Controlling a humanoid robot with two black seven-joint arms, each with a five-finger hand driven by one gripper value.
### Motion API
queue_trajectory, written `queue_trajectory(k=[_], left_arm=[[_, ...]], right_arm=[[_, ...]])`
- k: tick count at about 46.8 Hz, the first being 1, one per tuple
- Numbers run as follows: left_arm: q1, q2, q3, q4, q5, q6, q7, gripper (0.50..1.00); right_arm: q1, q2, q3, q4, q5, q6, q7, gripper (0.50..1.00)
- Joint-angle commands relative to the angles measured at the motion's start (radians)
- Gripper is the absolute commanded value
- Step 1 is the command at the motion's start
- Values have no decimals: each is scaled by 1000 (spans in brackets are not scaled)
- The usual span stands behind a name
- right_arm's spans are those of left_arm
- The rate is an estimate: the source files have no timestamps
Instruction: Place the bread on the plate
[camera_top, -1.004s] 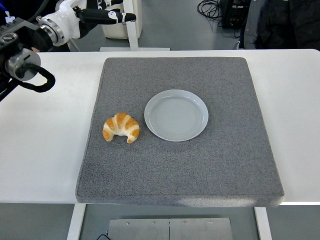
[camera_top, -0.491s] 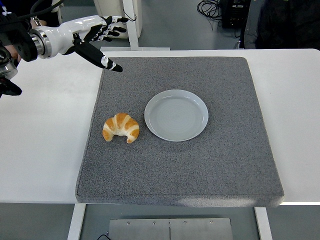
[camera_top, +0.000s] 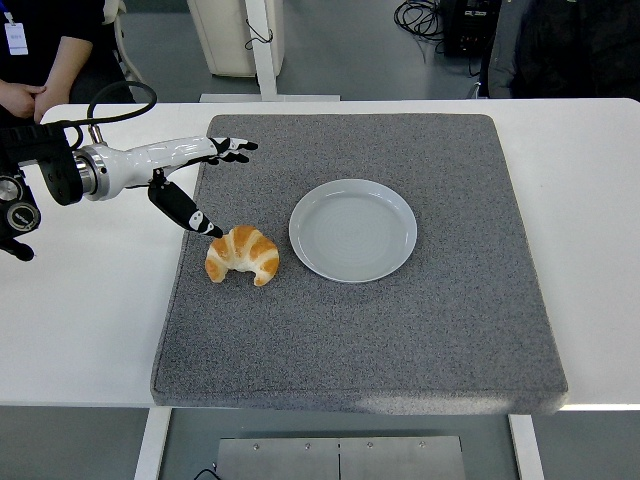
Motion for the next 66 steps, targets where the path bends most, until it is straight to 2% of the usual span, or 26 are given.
queue_trajectory(k=[1,14,22,29,34,52,66], left_arm=[[31,-4,0,0,62,35,-33,957],[112,-14,1,2,112,101,-102,957],[152,-49,4,17,118,176,-135,955],[198,-91,4,59,159,234,-142,945],[220,-115,4,85,167,244,-142,942],[244,-131,1,108,165,250,-143,942],[269,-151,1,141,164,277,-145,931]], right_arm=[[1,0,1,0,0,0,0,1000],[1,0,1,0,0,2,0,1000],[1,0,1,0,0,0,0,1000],[1,0,0,0,0,0,0,1000],[-1,0,1,0,0,2,0,1000],[-2,0,-1,0,0,0,0,1000],[-2,0,-1,0,0,0,0,1000]])
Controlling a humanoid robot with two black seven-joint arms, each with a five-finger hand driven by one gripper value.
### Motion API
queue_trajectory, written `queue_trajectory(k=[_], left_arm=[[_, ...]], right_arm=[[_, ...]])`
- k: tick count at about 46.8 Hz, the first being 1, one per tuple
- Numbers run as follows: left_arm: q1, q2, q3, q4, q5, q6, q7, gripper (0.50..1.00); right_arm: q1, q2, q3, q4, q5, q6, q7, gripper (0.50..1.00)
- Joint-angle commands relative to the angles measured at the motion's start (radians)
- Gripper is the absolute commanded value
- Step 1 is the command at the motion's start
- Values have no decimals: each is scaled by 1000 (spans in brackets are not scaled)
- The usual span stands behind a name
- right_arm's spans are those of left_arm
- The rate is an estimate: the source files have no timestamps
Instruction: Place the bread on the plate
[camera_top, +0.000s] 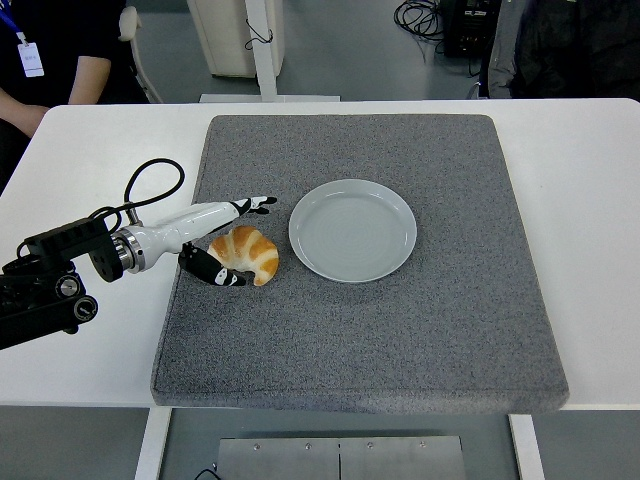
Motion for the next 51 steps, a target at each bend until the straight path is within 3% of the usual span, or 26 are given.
queue_trajectory(k=[1,23,39,48,51], left_arm=[[4,-8,-1,13,-2,11,0,930],[33,-37,-2,56,-13,22,-17,892],[33,-37,-4,58,-13,34,-28,704],[22,-33,-6,69,-13,34,-30,536],[21,-31,-13,70,-13,36,-30,509]], right_arm=[[0,0,-1,0,0,0,0,1000],[-2,0,-1,0,0,0,0,1000],[-2,0,-1,-2,0,0,0,1000],[-2,0,-1,0,0,0,0,1000],[-2,0,-1,0,0,0,0,1000]])
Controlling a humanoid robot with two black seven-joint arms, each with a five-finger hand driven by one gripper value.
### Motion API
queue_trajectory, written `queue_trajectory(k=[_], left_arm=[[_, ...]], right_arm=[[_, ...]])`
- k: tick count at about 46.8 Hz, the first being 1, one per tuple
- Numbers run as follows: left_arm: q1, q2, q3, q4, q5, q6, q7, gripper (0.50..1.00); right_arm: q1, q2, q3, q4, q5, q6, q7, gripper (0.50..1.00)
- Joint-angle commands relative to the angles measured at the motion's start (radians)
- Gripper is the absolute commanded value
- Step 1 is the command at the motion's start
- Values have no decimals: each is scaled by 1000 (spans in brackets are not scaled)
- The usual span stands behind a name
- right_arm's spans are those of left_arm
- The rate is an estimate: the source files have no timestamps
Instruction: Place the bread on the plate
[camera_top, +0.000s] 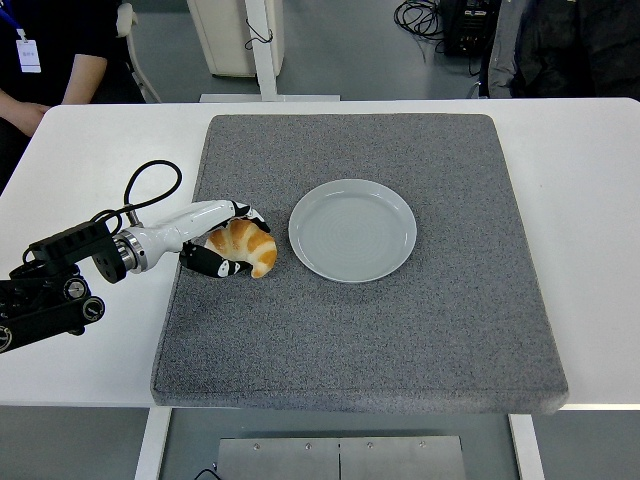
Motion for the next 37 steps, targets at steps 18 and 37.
queue_trajectory(k=[18,37], left_arm=[[-62,12,-18,8,14,0,-46,500],[-218,78,-7,9,12,-16,-60,500]], right_arm=[[2,0,0,-1,0,0,0,1000],[2,0,0,0,0,0,0,1000]])
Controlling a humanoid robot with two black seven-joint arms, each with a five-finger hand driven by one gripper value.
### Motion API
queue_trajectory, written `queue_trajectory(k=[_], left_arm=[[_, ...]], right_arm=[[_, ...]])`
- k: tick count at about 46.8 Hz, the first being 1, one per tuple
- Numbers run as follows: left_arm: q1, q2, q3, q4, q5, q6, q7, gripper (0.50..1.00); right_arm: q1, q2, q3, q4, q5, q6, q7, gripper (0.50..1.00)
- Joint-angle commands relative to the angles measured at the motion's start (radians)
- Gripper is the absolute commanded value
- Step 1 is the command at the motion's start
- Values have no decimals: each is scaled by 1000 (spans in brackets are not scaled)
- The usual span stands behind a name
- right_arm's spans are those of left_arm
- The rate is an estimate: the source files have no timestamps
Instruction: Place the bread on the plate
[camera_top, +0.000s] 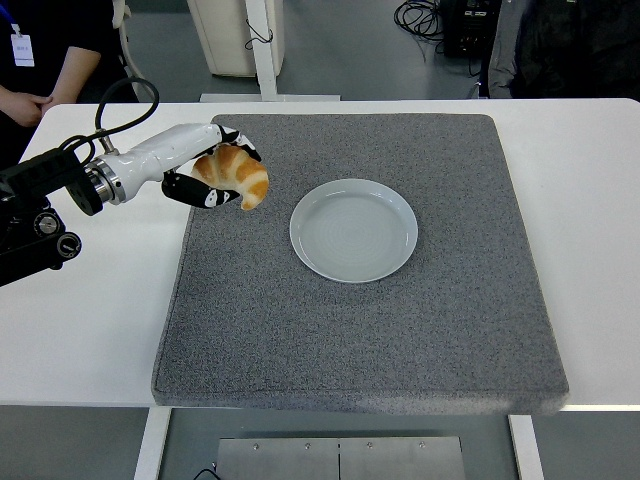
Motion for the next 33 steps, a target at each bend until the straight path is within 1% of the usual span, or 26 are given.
queue_trajectory(k=[1,7,15,23,28,33], left_arm=[[-29,23,6,1,1,-7,0,500],[-78,51,4,1,1,-25,0,500],[-149,74,0,1,-6,-76,0,500],[-210,74,-2,3,-15,-106,0,500],[-232,63,-5,15,-17,-122,2,500],[-241,54,-7,32,-19,-123,5,500]], right_arm=[[0,0,0,0,0,0,0,1000],[0,0,0,0,0,0,0,1000],[0,0,0,-1,0,0,0,1000],[0,0,0,0,0,0,0,1000],[0,0,0,0,0,0,0,1000],[0,0,0,0,0,0,0,1000]])
